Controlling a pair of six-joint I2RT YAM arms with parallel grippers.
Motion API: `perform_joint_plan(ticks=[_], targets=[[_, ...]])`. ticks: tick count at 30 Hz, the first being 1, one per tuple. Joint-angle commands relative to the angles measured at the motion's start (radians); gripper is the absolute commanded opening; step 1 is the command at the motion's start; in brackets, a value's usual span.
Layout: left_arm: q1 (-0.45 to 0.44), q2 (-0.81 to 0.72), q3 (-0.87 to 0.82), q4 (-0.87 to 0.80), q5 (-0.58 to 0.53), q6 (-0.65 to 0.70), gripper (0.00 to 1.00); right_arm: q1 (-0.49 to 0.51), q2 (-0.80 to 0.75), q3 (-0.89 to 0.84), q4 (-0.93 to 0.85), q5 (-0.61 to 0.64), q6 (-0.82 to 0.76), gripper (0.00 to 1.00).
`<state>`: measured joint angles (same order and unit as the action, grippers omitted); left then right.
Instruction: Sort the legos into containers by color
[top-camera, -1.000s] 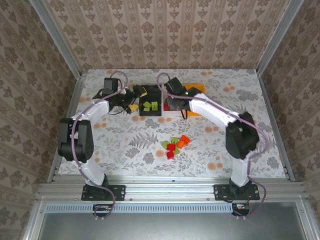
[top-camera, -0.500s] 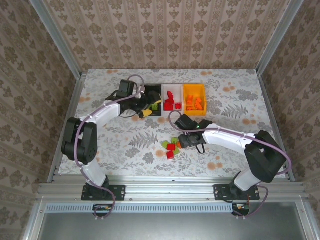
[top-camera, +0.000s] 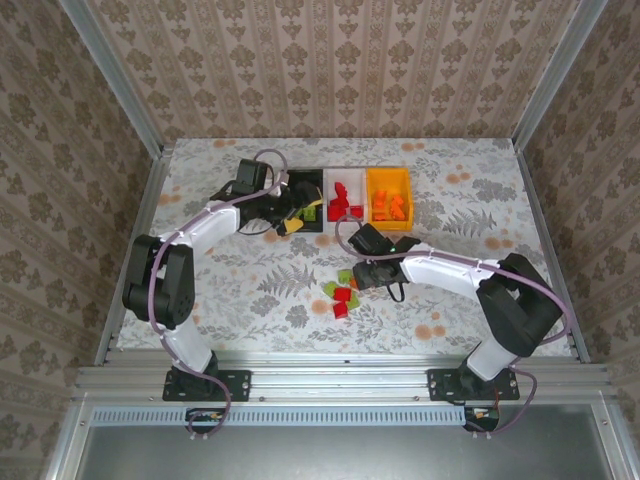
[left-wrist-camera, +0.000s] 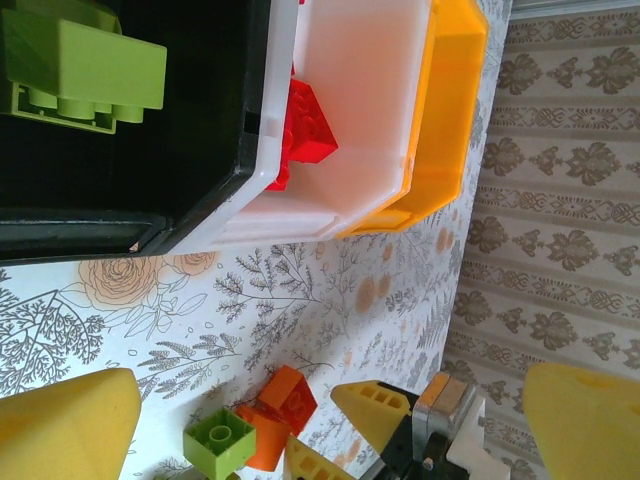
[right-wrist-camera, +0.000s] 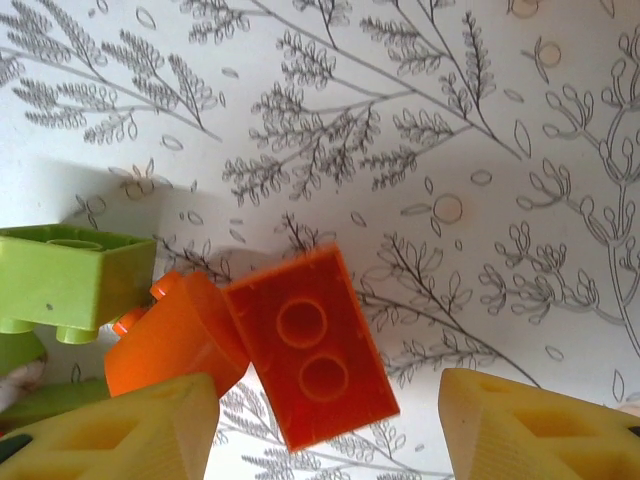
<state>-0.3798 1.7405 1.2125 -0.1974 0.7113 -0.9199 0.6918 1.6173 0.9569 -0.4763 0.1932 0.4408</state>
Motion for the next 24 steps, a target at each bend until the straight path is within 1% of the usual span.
perform_joint_plan(ticks=[1,6,9,12,14,20,24], targets=[[0.007,-0.011,0.027,-0.028,0.010,0.023,1.00,-0.026,0.060,0.021,0.006,-0.011,-0.027,0.62],[0.013,-0.015,0.027,-0.025,0.012,0.022,1.00,-0.072,0.055,0.032,0.025,-0.045,-0.027,0.64],[0.018,-0.015,0.028,-0.022,0.020,0.017,1.00,-0.071,-0.005,-0.001,0.026,-0.074,-0.056,0.65],[0.022,-0.021,0.030,-0.020,0.022,0.018,1.00,-0.067,-0.083,-0.059,0.030,-0.071,-0.064,0.66],[0.025,-0.021,0.030,-0.020,0.022,0.017,1.00,-0.067,-0.104,-0.083,0.023,-0.077,-0.059,0.66],[0.025,-0.018,0.029,-0.017,0.023,0.016,1.00,-0.057,-0.064,-0.112,0.073,-0.128,-0.034,0.66],[0.027,-0.009,0.032,-0.025,0.017,0.026,1.00,-0.054,-0.015,-0.106,0.103,-0.145,-0.046,0.64]])
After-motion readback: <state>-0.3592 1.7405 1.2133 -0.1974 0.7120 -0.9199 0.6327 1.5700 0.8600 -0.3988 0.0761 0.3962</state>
